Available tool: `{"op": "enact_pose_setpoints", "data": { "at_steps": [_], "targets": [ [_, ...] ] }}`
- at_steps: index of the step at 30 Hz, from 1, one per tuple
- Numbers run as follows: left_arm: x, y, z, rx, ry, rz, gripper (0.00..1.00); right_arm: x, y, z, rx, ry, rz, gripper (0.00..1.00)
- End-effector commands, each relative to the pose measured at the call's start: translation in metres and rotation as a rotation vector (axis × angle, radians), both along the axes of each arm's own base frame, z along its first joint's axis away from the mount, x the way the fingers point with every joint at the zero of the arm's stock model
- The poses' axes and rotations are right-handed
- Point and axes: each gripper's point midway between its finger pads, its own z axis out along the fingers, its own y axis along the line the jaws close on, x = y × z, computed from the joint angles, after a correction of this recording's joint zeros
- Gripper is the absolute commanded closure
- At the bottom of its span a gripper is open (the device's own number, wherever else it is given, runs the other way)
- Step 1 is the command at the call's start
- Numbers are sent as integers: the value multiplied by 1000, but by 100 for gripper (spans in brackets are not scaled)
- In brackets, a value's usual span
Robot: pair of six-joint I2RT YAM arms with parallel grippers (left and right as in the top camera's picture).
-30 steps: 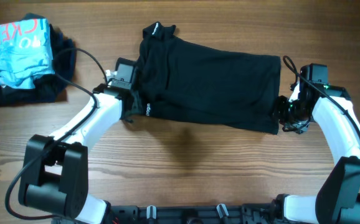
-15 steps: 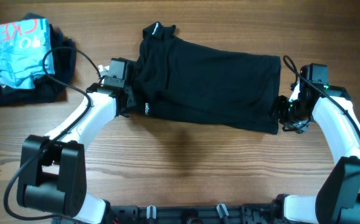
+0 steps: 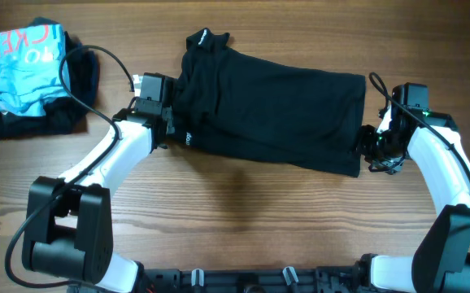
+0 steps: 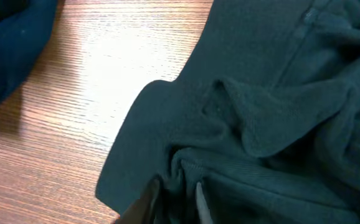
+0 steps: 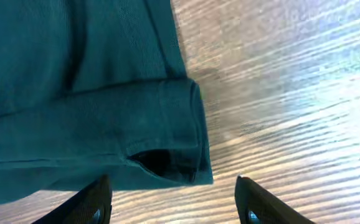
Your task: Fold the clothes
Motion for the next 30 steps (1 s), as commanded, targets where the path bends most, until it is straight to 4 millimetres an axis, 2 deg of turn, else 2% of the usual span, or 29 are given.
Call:
{"op": "enact_pose_setpoints", "data": {
  "at_steps": [1,3,10,21,24,30],
  "targets": [
    [-3,9,-3,47,18,1,64,3,-1,8,4,-18,8,36],
    [-4,9,-3,47,22,2,50,2,0,8,7,-15,8,36],
    [-4,-6,1,-41,20,-33,30,4,14,10,85,-35,44,37],
    [-4,-33,56,-201,-88,-112,22,5,19,11,111,-46,77,37],
    [-6,-39,60,-234,-91,-132,22,5,19,11,110,-47,86,37],
    [-17,-56,55,-322,-34,-182,21,4,20,12,112,-46,102,37]
  ]
}}
